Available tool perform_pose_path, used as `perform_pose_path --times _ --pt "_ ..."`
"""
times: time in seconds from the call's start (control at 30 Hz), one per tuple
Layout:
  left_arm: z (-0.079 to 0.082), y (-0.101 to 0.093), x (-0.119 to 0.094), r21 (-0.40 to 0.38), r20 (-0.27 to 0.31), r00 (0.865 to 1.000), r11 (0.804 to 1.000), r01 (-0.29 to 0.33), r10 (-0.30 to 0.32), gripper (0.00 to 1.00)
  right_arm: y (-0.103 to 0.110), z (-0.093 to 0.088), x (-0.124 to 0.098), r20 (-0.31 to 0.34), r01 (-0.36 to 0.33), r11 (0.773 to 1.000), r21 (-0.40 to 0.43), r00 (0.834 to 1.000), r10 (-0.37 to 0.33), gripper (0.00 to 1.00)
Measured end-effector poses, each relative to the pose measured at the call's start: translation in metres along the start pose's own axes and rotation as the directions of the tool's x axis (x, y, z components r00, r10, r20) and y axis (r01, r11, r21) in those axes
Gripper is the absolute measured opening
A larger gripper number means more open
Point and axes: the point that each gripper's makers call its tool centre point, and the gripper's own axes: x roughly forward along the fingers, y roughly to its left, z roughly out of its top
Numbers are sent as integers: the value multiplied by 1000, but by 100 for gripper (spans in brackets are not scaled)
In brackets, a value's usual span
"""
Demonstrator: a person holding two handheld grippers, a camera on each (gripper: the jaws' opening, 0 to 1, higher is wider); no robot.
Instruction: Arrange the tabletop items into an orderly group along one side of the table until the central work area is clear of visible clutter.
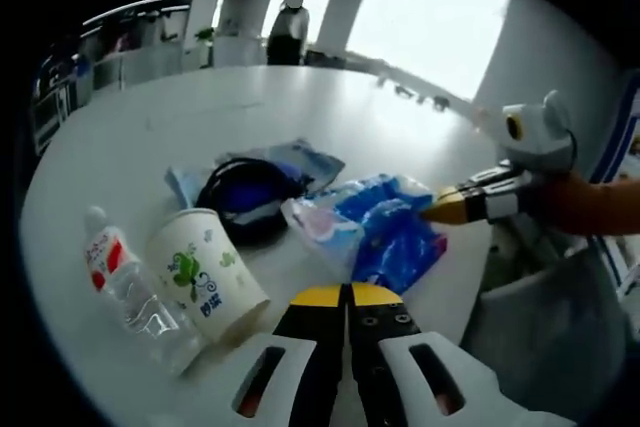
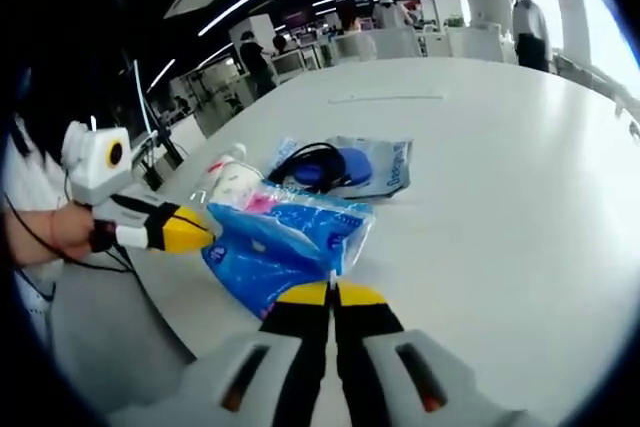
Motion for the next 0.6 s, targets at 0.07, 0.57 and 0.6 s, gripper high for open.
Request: perform_pose_path --times 0.07,0.57,0.6 --pt "3 -1 0 4 2 1000 1000 4 -4 0 -1 2 -1 3 2 1000 -3 1000 -2 0" --pt "31 -7 12 64 4 999 997 43 -43 0 -18 18 -10 36 35 999 6 999 -35 0" --pt "32 -8 12 67 4 999 997 46 -47 0 -19 19 -10 37 38 999 8 999 -39 0"
